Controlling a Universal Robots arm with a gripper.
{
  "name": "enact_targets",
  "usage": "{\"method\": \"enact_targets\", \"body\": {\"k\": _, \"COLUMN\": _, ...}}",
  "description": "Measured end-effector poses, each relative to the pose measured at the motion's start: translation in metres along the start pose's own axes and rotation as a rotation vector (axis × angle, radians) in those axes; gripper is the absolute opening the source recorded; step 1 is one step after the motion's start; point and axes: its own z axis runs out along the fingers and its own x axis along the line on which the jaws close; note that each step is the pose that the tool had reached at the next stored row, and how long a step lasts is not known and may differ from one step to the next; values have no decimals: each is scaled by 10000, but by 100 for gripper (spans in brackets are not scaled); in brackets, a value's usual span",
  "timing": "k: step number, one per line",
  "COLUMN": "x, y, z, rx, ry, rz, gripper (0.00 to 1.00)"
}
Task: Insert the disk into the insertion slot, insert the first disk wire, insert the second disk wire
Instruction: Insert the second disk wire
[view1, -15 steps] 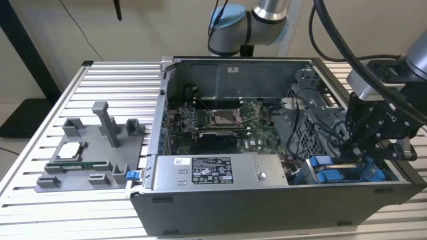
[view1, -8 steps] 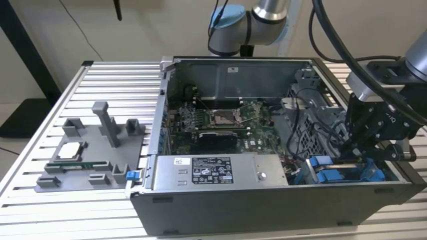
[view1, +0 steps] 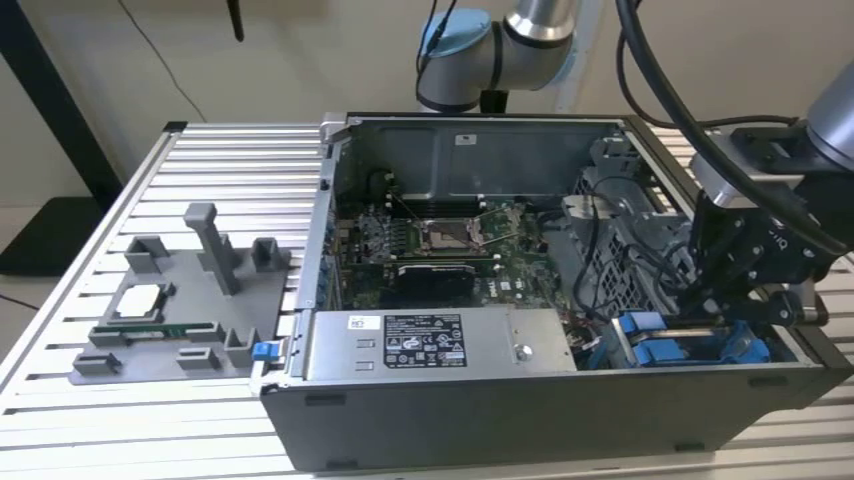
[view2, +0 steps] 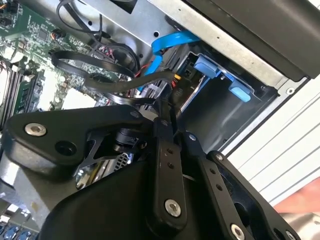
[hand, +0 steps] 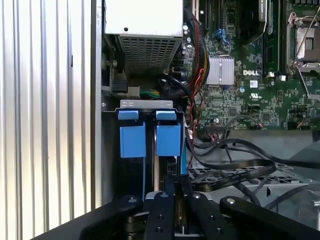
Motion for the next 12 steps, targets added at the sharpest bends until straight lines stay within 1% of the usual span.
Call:
{"method": "enact_targets", "body": {"k": 4, "x": 5, "y": -2, "z": 44, "rx": 2, "ry": 6, "rz": 24, "gripper": 0}}
{"method": "enact_targets", "body": {"k": 6, "x": 5, "y": -2, "z": 53, "rx": 3, "ry": -11, "rz": 42, "gripper": 0}}
{"method": "enact_targets", "body": {"k": 7, "x": 5, "y": -3, "z": 54, "rx": 4, "ry": -23, "rz": 53, "gripper": 100}}
{"method": "enact_targets", "body": {"k": 9, "x": 3, "y": -1, "z": 26, "rx": 4, "ry": -45, "rz": 61, "gripper": 100}}
{"method": "enact_targets", "body": {"k": 10, "x": 0, "y": 6, "z": -10, "rx": 5, "ry": -27, "rz": 67, "gripper": 100}}
{"method": "enact_targets", "body": {"k": 12, "x": -10, "y": 13, "z": -95, "rx": 4, "ry": -28, "rz": 64, "gripper": 100}}
